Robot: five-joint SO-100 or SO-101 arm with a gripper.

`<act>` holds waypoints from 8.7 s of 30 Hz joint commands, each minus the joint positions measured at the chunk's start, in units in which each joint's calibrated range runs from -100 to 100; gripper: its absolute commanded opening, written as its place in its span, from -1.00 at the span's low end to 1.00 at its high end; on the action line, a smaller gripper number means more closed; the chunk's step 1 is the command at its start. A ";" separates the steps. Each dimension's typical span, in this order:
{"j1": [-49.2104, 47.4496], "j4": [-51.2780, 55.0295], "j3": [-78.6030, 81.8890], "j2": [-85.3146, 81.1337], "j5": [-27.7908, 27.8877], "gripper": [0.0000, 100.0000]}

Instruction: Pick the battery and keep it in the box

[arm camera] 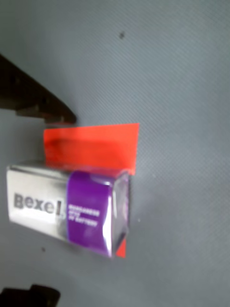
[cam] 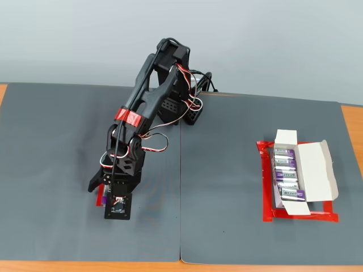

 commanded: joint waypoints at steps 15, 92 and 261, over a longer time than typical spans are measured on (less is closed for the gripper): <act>0.79 0.21 -2.17 -0.24 0.05 -0.73; -51.95 13.15 -17.00 -25.08 -6.72 -0.85; -26.81 11.58 72.64 -110.37 -11.15 -0.97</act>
